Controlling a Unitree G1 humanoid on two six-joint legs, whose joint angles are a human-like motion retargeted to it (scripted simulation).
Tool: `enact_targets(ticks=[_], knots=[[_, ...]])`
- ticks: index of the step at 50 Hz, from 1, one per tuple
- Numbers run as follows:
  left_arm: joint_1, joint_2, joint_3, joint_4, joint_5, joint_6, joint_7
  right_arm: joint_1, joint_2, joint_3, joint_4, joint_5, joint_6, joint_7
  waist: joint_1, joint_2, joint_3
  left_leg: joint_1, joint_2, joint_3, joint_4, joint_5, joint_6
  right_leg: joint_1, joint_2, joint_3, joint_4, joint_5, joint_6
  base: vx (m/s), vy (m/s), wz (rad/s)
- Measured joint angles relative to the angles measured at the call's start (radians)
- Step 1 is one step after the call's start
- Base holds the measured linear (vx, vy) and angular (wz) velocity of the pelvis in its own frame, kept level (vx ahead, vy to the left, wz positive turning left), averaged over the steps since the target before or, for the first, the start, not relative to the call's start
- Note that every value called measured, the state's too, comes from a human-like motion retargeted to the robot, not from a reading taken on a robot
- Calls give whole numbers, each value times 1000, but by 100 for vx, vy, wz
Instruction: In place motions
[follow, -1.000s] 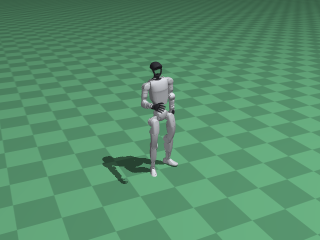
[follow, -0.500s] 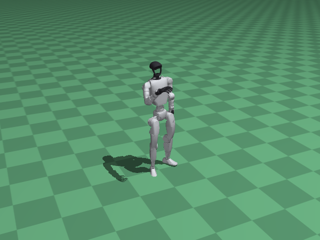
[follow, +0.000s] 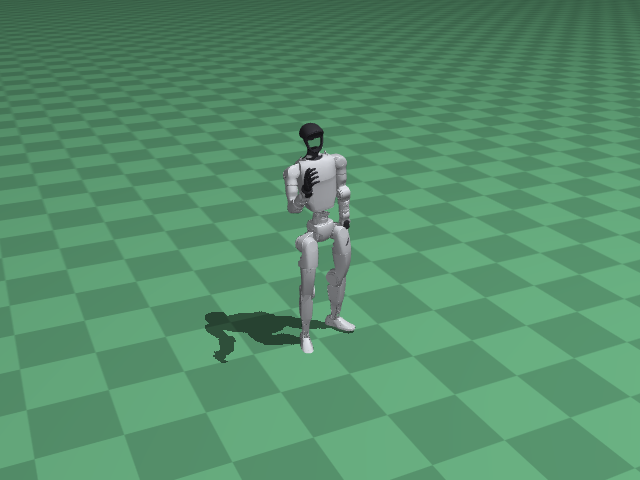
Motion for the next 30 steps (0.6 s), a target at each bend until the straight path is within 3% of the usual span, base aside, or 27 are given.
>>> enact_targets(ticks=[7,11,13,15,19,21,23,27,30], knots=[[-6,4,0,1,5,2,-3,-21,-163,-36,-201,-551,-86,-345,13,-10,0,2,-2,-5,-1,-1,2,4,1,-4,1,-3,0,0,0,0],[0,4,5,2,-2,0,0,-63,-202,9,-217,-599,-146,-398,17,-15,-4,1,-3,-12,-3,0,2,7,2,-9,0,-4,0,0,0,0],[-2,4,7,4,-6,0,0,-102,-208,34,-171,-600,-127,-349,19,-16,-5,0,-4,-14,-3,0,2,7,2,-11,1,-4,0,0,0,0],[-3,3,7,7,-7,-2,-4,-147,-192,63,-89,-626,-34,-178,21,-15,-6,-1,-4,-15,-3,1,2,7,1,-11,2,-4,0,0,0,0],[-7,5,10,4,5,-2,-12,-221,-164,100,54,-691,295,328,24,-14,-5,-3,-5,-14,-2,3,2,6,0,-10,2,-2,0,0,0,0],[-9,7,11,-2,13,-2,-13,-216,-177,98,44,-693,390,391,27,-19,0,-3,-9,-18,-1,6,2,9,-4,-14,2,-2,0,0,0,0],[-12,8,14,-7,16,-2,-11,-186,-196,80,-17,-673,333,292,31,-25,8,-6,-13,-23,0,8,1,14,-7,-21,0,-3,0,2,-2,21],[-12,5,8,2,-5,-6,-5,-68,-246,32,-132,-612,33,-150,35,-28,14,-10,-18,-37,0,10,-1,19,-11,-38,-3,-5,2,2,1,24],[-12,2,17,-4,-6,-8,-9,46,-272,30,-165,-601,-105,-352,28,-23,20,-16,-17,-42,4,11,-2,20,-12,-43,-4,-5,3,0,0,0]])
